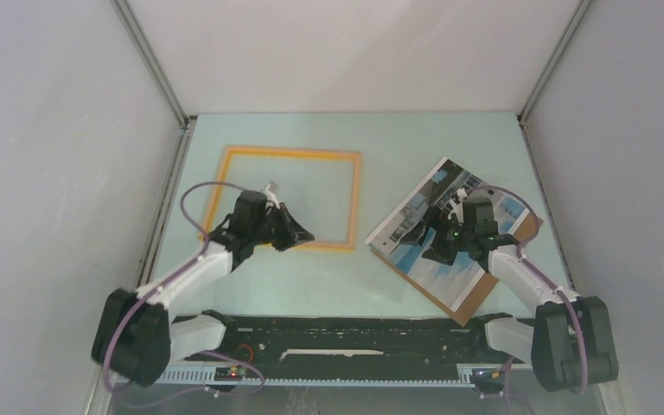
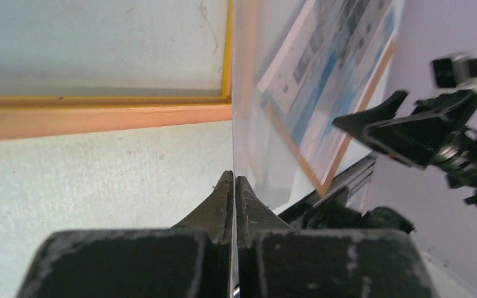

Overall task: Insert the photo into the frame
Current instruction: Pick up the photo frame item at the center of the board, then adjust the photo frame item on the photo frame.

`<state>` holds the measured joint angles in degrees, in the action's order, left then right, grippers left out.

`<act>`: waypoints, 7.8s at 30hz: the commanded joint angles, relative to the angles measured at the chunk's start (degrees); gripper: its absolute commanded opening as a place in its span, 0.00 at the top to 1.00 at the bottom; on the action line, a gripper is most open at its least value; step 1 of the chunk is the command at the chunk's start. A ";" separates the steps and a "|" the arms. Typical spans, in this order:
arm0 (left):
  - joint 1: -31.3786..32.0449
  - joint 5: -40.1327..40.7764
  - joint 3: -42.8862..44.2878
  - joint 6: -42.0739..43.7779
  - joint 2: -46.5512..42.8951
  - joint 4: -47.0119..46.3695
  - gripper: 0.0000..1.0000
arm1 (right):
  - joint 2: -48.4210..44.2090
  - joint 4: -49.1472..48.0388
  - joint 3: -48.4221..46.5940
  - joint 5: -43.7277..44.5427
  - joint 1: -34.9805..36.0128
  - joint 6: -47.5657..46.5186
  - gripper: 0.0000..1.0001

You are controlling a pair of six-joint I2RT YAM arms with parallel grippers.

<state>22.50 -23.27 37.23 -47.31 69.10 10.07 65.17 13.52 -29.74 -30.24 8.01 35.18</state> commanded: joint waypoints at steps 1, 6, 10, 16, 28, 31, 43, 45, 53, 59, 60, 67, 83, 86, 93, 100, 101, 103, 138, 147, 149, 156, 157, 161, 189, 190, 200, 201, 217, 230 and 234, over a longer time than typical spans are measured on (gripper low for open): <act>-0.28 9.20 -10.98 -12.08 -12.21 -14.92 1.00 | 1.66 -3.57 -1.05 -1.44 2.35 4.17 0.00; -0.25 17.31 -18.18 -17.81 -23.05 -18.89 1.00 | 3.17 -2.21 -0.95 0.07 2.65 5.05 0.00; -0.27 22.12 -23.00 -21.34 -30.55 -20.20 1.00 | 2.64 -6.38 1.61 -1.67 3.02 10.22 0.01; -0.26 23.00 -25.09 -22.95 -33.55 -23.18 1.00 | 0.08 -16.52 6.33 1.84 9.36 22.90 0.01; -0.18 18.81 -25.28 -25.56 -31.06 -24.80 1.00 | 9.85 -35.21 12.07 -1.85 10.13 26.06 0.06; -0.20 17.38 -25.39 -25.77 -31.05 -24.49 1.00 | 16.10 -43.29 12.03 -6.79 8.88 25.70 0.13; -0.27 14.87 -25.69 -27.22 -32.29 -22.91 1.00 | 29.43 -68.51 12.27 -15.38 3.97 33.38 0.43; -0.24 14.89 -26.08 -27.49 -32.69 -22.35 1.00 | 30.55 -71.30 12.31 -16.60 2.26 34.15 0.47; -0.26 12.13 -27.45 -29.02 -29.51 -24.57 1.00 | 37.34 -82.52 10.37 -21.62 -0.39 38.18 0.79; -2.14 6.26 -24.81 -25.22 -23.57 -21.65 0.50 | 40.08 -78.76 5.56 -29.86 -4.54 34.72 1.00; -3.05 4.01 -24.64 -24.94 -21.87 -22.25 0.40 | 40.20 -78.54 4.91 -31.30 -5.04 34.44 1.00; -7.41 -8.10 -18.89 -18.96 -11.25 -24.84 0.10 | 40.02 -74.43 3.03 -34.12 -4.31 31.50 1.00; -9.22 6.51 -13.05 -4.50 -14.40 0.60 0.00 | 29.56 -70.97 6.83 -34.68 -3.74 30.88 1.00; -9.40 5.43 -12.99 -4.17 -12.08 -2.38 0.00 | 26.77 -71.57 7.75 -35.88 -3.70 33.01 1.00; -9.06 -5.60 -16.66 -10.28 -3.84 -20.14 0.00 | 22.11 -66.95 7.59 -37.38 -3.83 31.98 1.00; -7.85 -8.46 -16.31 -13.47 -0.68 -23.86 0.00 | 18.88 -65.45 7.51 -37.44 -3.57 32.38 1.00; -7.75 -8.43 -16.21 -13.77 -0.04 -23.78 0.00 | 18.57 -65.60 7.50 -37.51 -3.52 32.69 1.00; -7.62 -7.29 -17.02 -14.59 0.32 -24.10 0.00 | 18.17 -66.03 7.33 -37.74 -3.48 33.30 1.00; -13.87 -6.81 -25.02 -23.77 -18.70 -31.67 0.71 | 19.92 -37.89 -2.32 -37.47 -0.22 14.66 1.00; -13.98 -1.29 -20.77 -15.97 -18.79 -20.44 0.91 | 22.95 -30.24 -7.68 -36.00 0.59 9.53 1.00; -14.15 -0.43 -20.54 -15.79 -18.34 -20.39 0.97 | 25.27 -30.35 -9.64 -35.72 0.73 10.02 0.99; -14.50 5.25 -22.20 -16.83 -16.22 -30.22 1.00 | 33.95 -23.22 -23.24 -34.06 2.69 6.91 0.79; -14.50 6.25 -22.74 -17.03 -16.19 -31.35 1.00 | 35.49 -21.04 -26.37 -34.21 3.09 5.70 0.83; -14.49 8.94 -23.06 -16.07 -14.88 -33.22 1.00 | 42.18 -13.99 -37.39 -33.51 3.34 1.57 1.00; -11.15 18.16 -19.07 -19.79 6.35 -48.56 1.00 | 58.90 26.07 -75.06 -1.95 -3.08 -12.87 0.29; -11.00 18.03 -19.03 -20.04 6.39 -48.56 1.00 | 55.32 24.56 -70.39 0.97 -3.60 -11.67 0.28; -10.68 19.74 -21.37 -24.75 3.44 -48.53 1.00 | 23.18 -16.09 -15.81 -10.33 1.42 14.95 0.23; -10.64 19.75 -21.36 -25.40 3.29 -48.56 1.00 | 22.32 -24.74 -10.92 -11.64 2.32 20.13 0.22; -8.48 19.50 -20.14 -28.97 2.86 -49.88 1.00 | 32.31 -68.34 5.33 -3.37 14.48 51.06 0.25; -8.17 19.32 -20.71 -31.37 2.91 -51.98 1.00 | 45.58 -91.91 5.53 1.39 17.98 59.89 0.37; -8.18 19.44 -20.70 -31.44 3.21 -52.14 1.00 | 47.00 -94.81 5.17 3.80 18.36 59.68 0.39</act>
<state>13.87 -4.62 15.59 -77.76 73.06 -38.76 111.63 -71.68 -24.08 -30.13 25.61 92.40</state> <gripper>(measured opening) 0.003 0.618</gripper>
